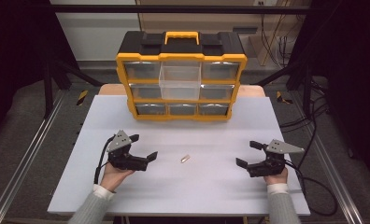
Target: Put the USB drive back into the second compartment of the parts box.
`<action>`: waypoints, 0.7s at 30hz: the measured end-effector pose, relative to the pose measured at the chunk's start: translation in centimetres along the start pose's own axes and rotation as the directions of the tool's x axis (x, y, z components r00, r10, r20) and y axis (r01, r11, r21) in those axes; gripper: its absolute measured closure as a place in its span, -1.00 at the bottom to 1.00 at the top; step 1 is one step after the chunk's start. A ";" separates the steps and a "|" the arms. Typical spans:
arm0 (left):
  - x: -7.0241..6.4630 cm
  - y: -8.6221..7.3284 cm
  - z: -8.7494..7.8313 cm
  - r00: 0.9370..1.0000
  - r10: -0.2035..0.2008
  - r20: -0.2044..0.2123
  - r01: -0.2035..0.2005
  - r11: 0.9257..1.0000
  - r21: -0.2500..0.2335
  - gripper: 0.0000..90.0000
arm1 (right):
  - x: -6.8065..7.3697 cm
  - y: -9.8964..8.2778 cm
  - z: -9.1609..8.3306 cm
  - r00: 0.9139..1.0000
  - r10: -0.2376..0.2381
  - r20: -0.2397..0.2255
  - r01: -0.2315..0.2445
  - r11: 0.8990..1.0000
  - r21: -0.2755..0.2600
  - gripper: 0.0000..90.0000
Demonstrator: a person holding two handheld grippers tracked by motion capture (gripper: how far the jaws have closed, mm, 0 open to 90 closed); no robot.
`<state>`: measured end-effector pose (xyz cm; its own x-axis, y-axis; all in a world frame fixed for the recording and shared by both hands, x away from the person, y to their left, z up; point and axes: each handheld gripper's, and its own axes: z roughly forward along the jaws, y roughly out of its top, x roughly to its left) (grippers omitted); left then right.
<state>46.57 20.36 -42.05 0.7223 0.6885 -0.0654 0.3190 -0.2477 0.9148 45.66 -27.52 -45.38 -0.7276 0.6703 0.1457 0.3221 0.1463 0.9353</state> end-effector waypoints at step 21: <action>-1.1 1.5 2.2 1.000 0.012 0.008 -0.012 1.000 0.024 -1.00 | 0.0 0.0 0.0 1.000 -0.004 0.001 0.004 1.000 0.000 -0.95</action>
<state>47.59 17.70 -41.52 0.7310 0.6799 -0.0577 0.3245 -0.2720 0.9059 45.66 -27.53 -45.39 -0.7284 0.6704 0.1416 0.3194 0.1493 0.9358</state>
